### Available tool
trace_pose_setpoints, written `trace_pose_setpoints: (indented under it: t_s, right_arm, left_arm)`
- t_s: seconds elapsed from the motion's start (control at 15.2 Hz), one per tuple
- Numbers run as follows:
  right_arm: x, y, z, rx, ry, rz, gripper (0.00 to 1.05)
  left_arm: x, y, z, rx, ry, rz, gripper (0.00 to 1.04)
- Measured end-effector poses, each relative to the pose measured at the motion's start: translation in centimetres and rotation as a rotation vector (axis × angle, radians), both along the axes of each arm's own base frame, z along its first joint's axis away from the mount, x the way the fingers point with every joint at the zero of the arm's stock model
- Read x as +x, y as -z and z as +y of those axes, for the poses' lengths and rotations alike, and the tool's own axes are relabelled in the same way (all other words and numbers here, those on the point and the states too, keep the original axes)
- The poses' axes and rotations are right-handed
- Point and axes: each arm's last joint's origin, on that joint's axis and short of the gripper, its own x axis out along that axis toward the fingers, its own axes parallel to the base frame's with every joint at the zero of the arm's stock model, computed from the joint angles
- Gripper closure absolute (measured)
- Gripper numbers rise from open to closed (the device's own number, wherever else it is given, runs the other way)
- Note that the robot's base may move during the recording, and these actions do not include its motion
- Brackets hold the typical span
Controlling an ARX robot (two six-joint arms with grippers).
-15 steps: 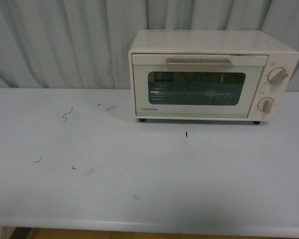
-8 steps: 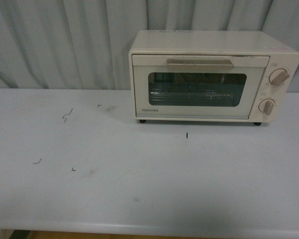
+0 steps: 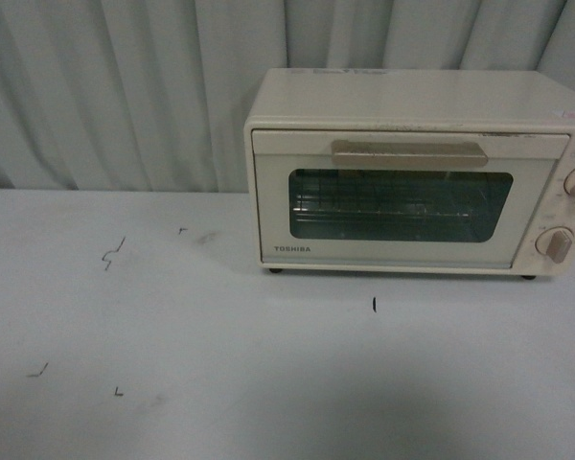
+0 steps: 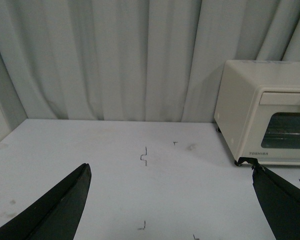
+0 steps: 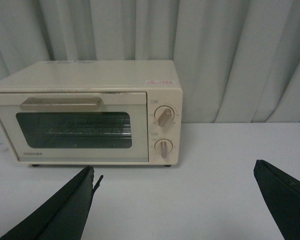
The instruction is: Open oven
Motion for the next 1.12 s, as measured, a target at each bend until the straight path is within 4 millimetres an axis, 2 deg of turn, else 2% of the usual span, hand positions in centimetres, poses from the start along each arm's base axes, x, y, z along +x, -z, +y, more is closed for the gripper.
trace_pose_setpoints:
  t_s: [0.73,0.79,0.86,0.92,1.05,1.12]
  right_arm:
    - [0.0,0.0,0.0,0.000,0.000,-0.002,0.06]
    - [0.0,0.0,0.0,0.000,0.000,-0.002,0.06]
    - [0.0,0.0,0.0,0.000,-0.002,-0.003,0.06]
    - [0.0,0.0,0.0,0.000,0.000,-0.003,0.06]
    - [0.0,0.0,0.0,0.000,0.000,-0.002,0.06]
    - [0.0,0.0,0.0,0.000,-0.001,-0.003,0.06]
  left_arm:
    - [0.0,0.0,0.0,0.000,0.000,-0.002,0.07]
    - [-0.2,0.1,0.1,-0.016,0.007,0.152,0.07]
    - [0.2,-0.7,0.4,-0.073,-0.003,0.434,0.07]
    - [0.3,-2.0,0.4,-0.132,-0.020,0.541,0.07]
    - [0.6,-4.2,-0.8,-0.205,0.065,0.470,0.07]
    - [1.9,-4.6,-1.8,-0.265,0.102,0.471,0.07]
